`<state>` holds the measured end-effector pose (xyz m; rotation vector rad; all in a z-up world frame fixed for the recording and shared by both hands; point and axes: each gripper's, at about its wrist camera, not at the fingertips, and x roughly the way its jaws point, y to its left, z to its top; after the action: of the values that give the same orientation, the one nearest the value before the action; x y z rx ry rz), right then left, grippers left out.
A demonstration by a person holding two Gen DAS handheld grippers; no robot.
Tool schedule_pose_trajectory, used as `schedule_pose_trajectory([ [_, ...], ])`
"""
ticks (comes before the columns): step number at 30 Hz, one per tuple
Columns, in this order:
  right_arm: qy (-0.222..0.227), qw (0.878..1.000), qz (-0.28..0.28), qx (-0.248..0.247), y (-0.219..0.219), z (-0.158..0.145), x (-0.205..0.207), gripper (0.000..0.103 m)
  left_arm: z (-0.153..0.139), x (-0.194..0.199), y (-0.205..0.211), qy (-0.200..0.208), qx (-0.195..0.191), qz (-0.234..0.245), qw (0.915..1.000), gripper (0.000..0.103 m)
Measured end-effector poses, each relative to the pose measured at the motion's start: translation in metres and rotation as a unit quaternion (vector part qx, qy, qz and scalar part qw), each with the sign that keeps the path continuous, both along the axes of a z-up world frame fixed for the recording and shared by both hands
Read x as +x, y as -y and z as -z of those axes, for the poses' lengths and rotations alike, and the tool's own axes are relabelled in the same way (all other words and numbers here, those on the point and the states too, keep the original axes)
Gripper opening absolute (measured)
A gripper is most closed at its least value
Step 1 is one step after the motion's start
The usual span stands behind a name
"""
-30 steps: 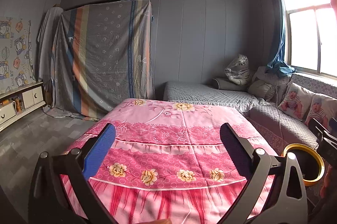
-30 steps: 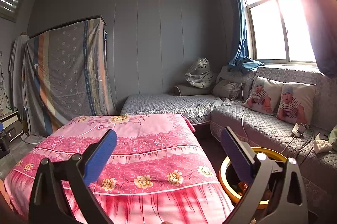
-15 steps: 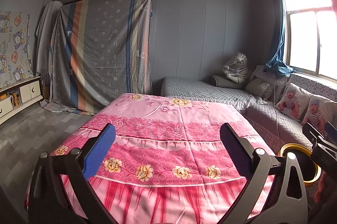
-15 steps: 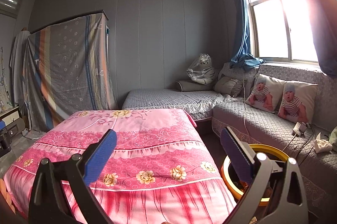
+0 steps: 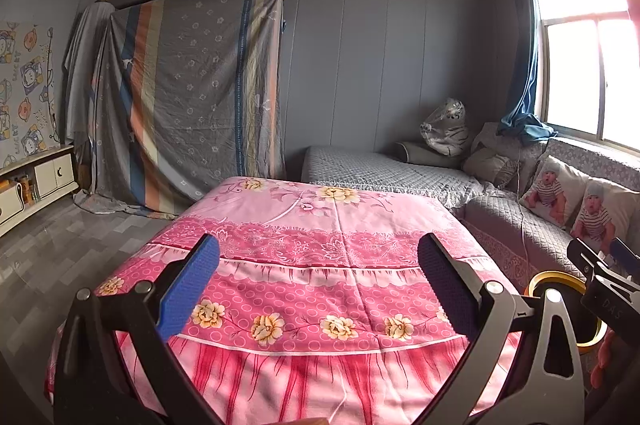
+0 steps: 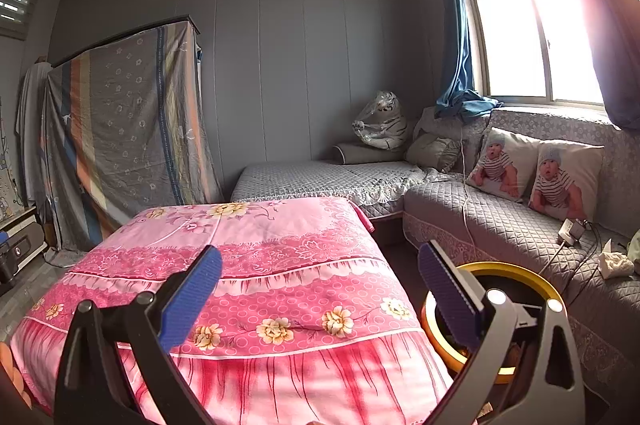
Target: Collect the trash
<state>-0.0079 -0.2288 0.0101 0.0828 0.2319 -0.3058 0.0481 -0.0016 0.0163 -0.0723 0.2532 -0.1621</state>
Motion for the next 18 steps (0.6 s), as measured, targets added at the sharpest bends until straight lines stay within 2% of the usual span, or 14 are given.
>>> schedule_pose_trajectory([
  [18,-0.007,1.0,0.0,0.012,0.0058,0.0038,0.0013,0.095,0.0012,-0.0003,0.0094,-0.007,-0.002,0.011,0.9999,0.095],
])
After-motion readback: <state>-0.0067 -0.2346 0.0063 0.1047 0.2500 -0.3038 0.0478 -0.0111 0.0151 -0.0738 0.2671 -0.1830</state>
